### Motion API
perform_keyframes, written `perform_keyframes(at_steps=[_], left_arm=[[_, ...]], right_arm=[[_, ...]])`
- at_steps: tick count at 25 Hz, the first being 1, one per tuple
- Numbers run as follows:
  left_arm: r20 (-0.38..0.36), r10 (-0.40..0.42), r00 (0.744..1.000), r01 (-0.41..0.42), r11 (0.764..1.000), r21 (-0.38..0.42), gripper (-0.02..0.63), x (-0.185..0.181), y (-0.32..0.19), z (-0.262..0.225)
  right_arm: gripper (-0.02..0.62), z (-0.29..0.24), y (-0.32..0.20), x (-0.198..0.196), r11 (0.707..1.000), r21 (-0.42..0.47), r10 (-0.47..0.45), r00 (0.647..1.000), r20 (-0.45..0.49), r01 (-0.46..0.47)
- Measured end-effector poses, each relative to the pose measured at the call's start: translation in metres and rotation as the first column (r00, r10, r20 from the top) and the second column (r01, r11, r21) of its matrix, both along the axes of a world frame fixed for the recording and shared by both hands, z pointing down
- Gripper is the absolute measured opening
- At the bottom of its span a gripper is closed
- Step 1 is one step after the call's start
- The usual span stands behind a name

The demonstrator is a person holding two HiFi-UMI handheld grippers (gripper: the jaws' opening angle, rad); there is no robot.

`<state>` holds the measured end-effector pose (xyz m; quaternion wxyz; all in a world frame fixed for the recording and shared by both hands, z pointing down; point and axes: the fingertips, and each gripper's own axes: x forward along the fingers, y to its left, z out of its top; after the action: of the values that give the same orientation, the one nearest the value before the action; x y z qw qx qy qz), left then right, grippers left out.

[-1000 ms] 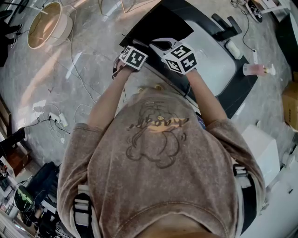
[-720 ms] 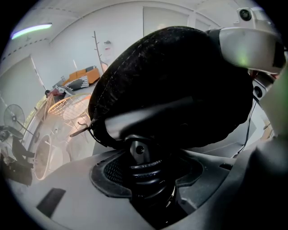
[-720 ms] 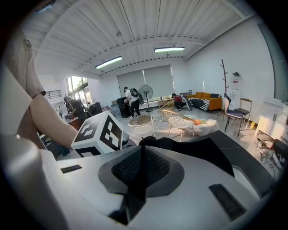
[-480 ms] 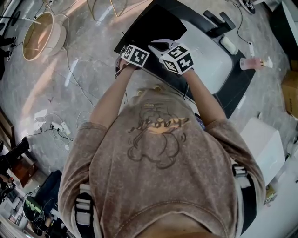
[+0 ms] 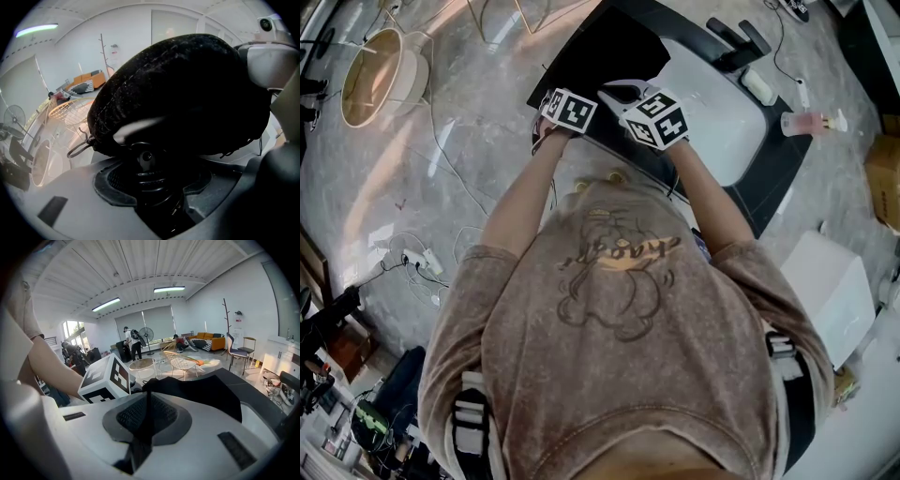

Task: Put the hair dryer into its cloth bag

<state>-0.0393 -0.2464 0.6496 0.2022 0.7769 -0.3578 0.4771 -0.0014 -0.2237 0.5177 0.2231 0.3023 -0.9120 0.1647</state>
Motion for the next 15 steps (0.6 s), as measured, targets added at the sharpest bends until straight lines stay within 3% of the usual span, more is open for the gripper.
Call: perform_keyframes(at_steps=[4, 15], left_arm=[[-0.050, -0.018, 0.999, 0.018, 1.000, -0.004, 0.242, 0.0004, 0.0003, 0.0003], [-0.088, -0.021, 0.996, 0.027, 0.998, 0.062, 0.244, 0.0001, 0.0015, -0.0015]], right_arm=[[0.023, 0.0003, 0.0000, 0.0018, 1.000, -0.007, 0.011, 1.000, 0.005, -0.011], [0.023, 0.0011, 0.0005, 0.0047, 1.000, -0.012, 0.022, 1.000, 0.009, -0.022]])
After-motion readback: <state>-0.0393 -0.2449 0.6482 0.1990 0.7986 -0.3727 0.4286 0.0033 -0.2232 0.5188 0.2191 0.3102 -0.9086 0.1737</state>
